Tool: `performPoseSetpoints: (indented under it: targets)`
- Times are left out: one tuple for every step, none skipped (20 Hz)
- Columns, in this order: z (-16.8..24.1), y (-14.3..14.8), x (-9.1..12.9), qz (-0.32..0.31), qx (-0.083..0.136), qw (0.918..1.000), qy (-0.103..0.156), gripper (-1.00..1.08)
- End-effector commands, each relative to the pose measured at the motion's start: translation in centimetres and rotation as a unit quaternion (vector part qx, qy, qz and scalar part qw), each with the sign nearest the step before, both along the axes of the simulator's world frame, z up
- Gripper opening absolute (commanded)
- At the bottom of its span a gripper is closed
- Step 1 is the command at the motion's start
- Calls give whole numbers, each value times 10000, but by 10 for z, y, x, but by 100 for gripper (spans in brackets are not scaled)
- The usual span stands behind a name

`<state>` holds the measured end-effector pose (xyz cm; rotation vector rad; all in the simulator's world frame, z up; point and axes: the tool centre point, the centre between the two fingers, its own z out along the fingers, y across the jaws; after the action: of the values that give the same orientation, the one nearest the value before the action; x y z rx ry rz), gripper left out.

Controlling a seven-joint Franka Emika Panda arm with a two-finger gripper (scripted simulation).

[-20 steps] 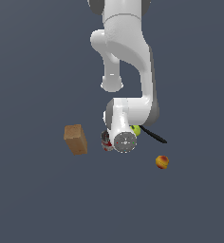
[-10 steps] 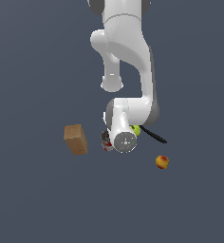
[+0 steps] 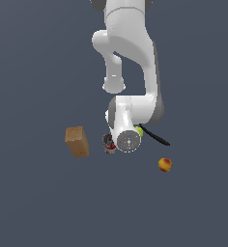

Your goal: Pick up a designated object from a clutter of objects.

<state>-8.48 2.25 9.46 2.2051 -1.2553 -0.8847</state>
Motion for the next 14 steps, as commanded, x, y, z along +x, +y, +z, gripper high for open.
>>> performPoseSetpoints:
  targets:
    - [12, 2, -1, -2, 0, 10000, -3, -100]
    - [19, 2, -2, -3, -1, 10000, 0, -100]
    - [25, 3, -4, -4, -2, 10000, 4, -100]
    - [33, 4, -5, -5, -3, 10000, 8, -100]
    - [41, 5, -6, -7, -4, 10000, 13, -100]
    - [49, 6, -7, -8, -5, 10000, 17, -100]
    - [59, 7, -9, -10, -6, 10000, 22, -100]
    - [68, 9, -10, -12, -8, 10000, 28, -100]
    - [78, 10, -12, -13, -9, 10000, 33, -100]
    - [89, 11, -14, -15, -11, 10000, 39, -100]
    - [100, 13, -15, -17, -13, 10000, 45, -100]
    - [111, 14, -17, -19, -15, 10000, 51, -100]
    - [123, 16, -19, -21, -17, 10000, 58, -100]
    - [135, 17, -20, -23, -18, 10000, 64, -100]
